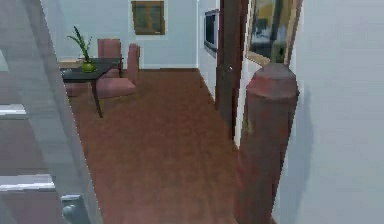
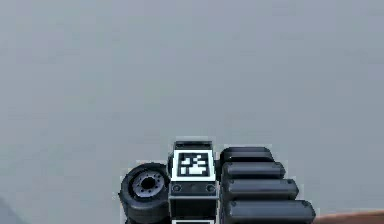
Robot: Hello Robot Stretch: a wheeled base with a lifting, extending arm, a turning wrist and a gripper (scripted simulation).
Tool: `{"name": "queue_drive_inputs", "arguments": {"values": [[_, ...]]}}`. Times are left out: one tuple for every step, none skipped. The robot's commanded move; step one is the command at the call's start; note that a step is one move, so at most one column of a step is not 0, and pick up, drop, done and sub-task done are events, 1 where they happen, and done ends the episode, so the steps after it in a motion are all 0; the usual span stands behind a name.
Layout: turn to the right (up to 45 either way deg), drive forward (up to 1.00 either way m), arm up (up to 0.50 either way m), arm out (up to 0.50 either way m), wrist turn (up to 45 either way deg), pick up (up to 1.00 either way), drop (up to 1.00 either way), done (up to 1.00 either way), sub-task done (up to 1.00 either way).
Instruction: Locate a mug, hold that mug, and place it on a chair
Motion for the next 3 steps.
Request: {"name": "queue_drive_inputs", "arguments": {"values": [[0.0,0.75,0.0,0.0,0.0,0.0,0.0,0.0,0.0],[-45.0,0.0,0.0,0.0,0.0,0.0,0.0,0.0,0.0],[-9.0,0.0,0.0,0.0,0.0,0.0,0.0,0.0,0.0]]}}
